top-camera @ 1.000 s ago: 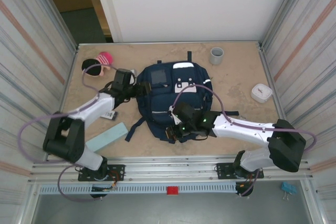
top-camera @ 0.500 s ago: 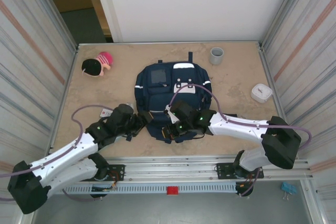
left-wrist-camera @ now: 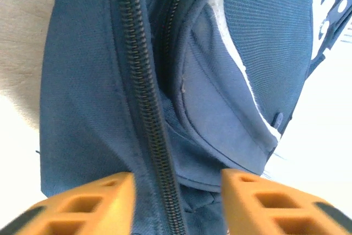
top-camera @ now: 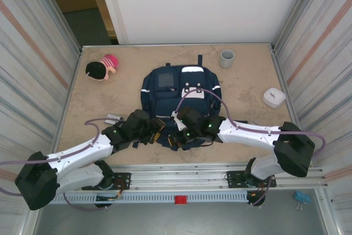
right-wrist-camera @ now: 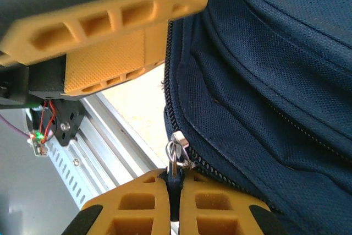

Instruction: Pack books, pencil case, and school supplies into a backpack

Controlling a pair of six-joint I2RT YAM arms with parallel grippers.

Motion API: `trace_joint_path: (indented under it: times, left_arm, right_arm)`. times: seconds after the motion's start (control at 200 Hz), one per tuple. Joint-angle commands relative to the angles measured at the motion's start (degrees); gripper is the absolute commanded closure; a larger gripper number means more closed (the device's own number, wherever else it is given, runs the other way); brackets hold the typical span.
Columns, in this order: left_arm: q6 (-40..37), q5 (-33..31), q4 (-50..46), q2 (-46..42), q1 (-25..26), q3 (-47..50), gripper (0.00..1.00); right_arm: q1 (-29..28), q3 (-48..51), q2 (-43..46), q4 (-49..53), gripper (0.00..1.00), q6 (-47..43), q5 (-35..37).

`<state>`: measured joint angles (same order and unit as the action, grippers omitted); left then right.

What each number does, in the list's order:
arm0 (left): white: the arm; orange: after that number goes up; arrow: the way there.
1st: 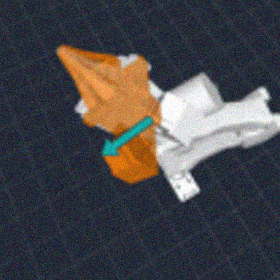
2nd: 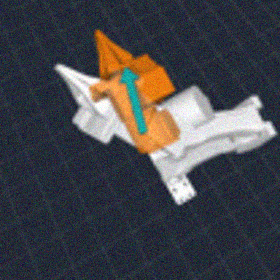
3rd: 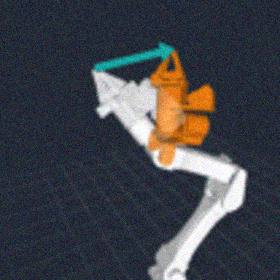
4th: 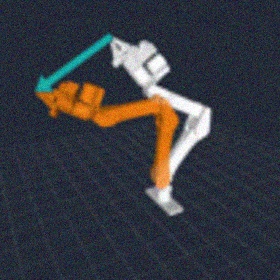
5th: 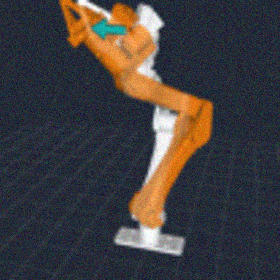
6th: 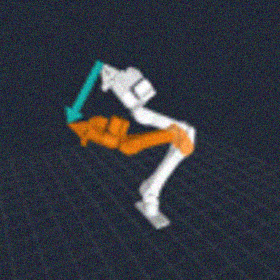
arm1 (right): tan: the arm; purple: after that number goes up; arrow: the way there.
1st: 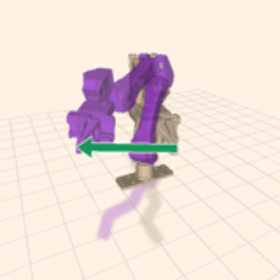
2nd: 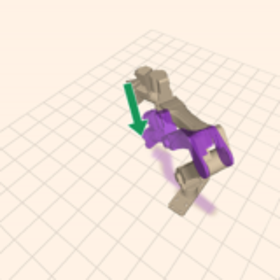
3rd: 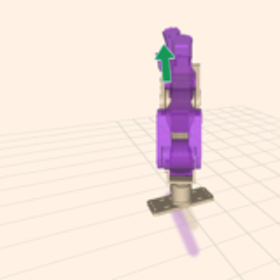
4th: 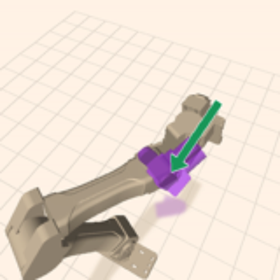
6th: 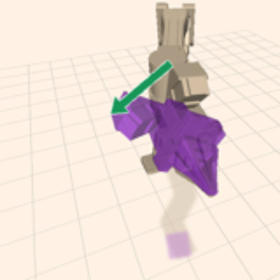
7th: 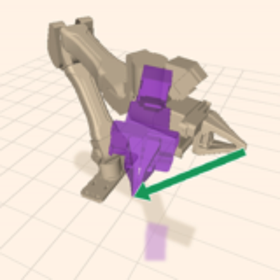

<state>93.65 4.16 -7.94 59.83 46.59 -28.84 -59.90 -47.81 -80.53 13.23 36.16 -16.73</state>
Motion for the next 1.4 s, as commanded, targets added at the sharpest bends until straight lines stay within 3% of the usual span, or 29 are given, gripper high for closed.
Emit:
trace_joint_path:
  times: [0.0,0.135,0.381,0.702,0.877,0.992,1.087,1.203,1.393]
  left_arm:
    - [1.95,-1.35,1.86,0.11,0.25,1.21,0.72]
    - [0.21,-3.52,-3.39,-2.11,-0.62,1.5,1.0]
    - [-7.52,-5.3,-16.79,-9.14,-6.7,0.17,1.0]
    - [-15.91,-5.87,-25.33,-14.23,-14.59,-1.54,1.0]
    - [-22.37,-6.22,-26.07,-13.41,-14.86,-5.61,1.0]
    - [-33.08,-11.87,-26.07,-12.14,-10.82,-10.03,0.59]
    - [-44.12,-15.41,-23.43,-11.16,-6.44,-12.84,0.42]
    - [-61.06,-14.96,-18.85,-8.59,-2.53,-15.2,0.35]
    - [-94.65,-3.15,-8.58,-1.48,3.38,-14.26,0.26]
  right_arm:
    - [-0.87,-1.35,0.85,-3.02,1.0,-2.28,-1.69]
    - [-0.41,-0.6,3.18,0.21,1.0,-3.19,0.32]
    - [5.76,5.69,11.94,8.26,1.0,-2.57,1.18]
    - [18.8,10.84,22.57,16.88,1.0,-5.19,-2.71]
    - [19.41,10.37,22.96,14.69,1.0,-6.44,-6.1]
    - [19.16,10.14,23.05,11.38,1.0,-6.37,-8.1]
    - [19.12,9.73,23.03,10.56,1.0,-6.47,-8.6]
    - [19.17,9.67,23.41,10.24,1.0,-6.77,-8.79]
    - [19.23,10.45,24.77,10.19,1.0,-6.84,-8.49]
